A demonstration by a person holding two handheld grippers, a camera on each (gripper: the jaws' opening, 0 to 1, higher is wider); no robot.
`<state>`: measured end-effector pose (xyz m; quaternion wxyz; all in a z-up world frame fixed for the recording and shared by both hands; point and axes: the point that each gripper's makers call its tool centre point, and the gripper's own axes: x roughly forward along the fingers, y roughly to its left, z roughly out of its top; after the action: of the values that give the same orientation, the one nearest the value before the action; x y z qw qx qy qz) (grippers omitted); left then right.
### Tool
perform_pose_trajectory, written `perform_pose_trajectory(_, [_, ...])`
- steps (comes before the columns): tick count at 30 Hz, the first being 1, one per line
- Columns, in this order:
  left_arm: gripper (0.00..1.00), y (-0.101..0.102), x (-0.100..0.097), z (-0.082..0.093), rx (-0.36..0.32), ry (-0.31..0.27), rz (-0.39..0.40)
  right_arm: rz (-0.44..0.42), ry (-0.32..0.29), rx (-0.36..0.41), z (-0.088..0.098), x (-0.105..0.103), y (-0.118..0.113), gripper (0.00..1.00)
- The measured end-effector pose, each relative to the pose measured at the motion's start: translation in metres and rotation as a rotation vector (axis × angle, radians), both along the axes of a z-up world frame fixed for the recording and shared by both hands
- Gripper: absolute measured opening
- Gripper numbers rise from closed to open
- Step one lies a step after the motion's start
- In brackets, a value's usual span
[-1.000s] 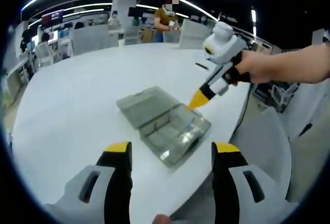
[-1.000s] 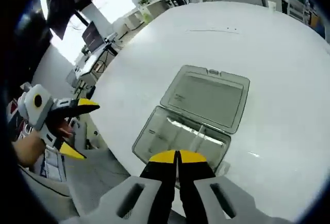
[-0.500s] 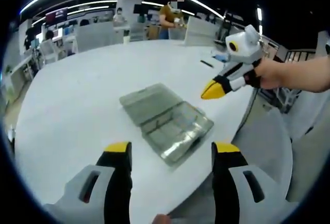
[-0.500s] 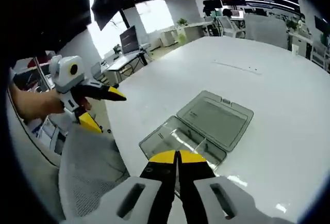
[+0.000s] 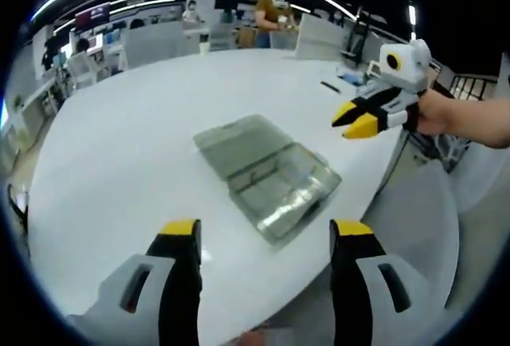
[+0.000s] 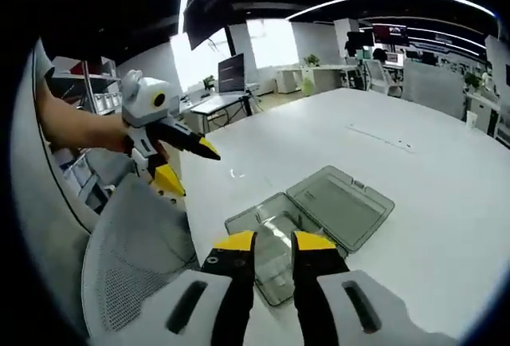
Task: Insert the divider into the dual guide fixture by aligning both edges with the guide slots and pushing it downward to the bottom, including one-sided entry, uneven engagement, binding, and posture correction.
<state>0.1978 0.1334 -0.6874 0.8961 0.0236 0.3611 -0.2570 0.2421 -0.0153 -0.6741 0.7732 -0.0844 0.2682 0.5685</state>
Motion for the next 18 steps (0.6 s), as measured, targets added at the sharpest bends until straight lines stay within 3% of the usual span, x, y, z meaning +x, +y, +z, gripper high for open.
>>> perform_pose_trajectory(10, [0.63,0.019,0.006,-0.021,0.068,0.084,0.048,0.018,-0.009,0.027,0.003,-0.005,-0.007,0.27])
perform_pose_trajectory(18, [0.61,0.022,0.015,-0.032,0.096,0.129,0.091,0.046,-0.018,0.028,0.004,-0.008,-0.014,0.33])
